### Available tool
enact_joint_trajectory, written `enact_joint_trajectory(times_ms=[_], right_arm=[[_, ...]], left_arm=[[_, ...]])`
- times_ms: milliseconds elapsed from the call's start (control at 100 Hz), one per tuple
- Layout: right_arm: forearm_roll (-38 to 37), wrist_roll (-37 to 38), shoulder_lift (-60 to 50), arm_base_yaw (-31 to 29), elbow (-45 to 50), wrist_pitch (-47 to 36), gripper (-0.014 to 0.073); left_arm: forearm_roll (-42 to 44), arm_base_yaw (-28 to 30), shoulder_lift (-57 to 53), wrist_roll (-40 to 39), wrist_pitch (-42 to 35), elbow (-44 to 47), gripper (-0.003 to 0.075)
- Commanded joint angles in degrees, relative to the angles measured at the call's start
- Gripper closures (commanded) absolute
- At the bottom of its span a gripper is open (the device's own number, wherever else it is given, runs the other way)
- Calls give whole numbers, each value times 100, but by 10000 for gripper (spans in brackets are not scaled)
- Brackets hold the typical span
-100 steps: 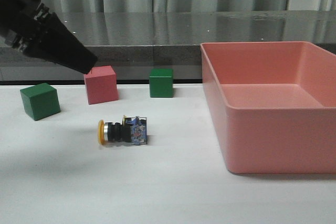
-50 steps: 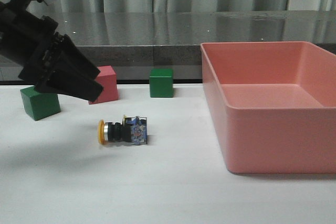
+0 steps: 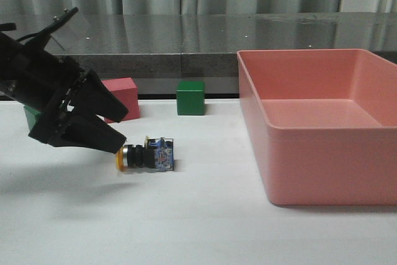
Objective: Place and stand button with both arms
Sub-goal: 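Lower the left gripper over the lying button and grasp its yellow cap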
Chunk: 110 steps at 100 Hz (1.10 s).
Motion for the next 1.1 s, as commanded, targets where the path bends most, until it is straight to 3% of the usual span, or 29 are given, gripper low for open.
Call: enact_joint_trajectory(times_ms=[0,520,660,920,1090], right_arm=[[43,0,16,-43,-152,-453,703],[43,0,16,-43,-152,-453,703],[43,0,16,-43,-152,-453,703],[43,0,16,-43,-152,-453,703],[43,0,16,-43,-152,-453,703]], left_arm=[[-446,-24,-133,130,239,-141,176],[-847,-24,640,377,350,-141,185],[-847,-24,677,377,379,-141,308],[-807,-24,666,351,975,-141,742],[-718,42,356,-224,1125,-163,739]])
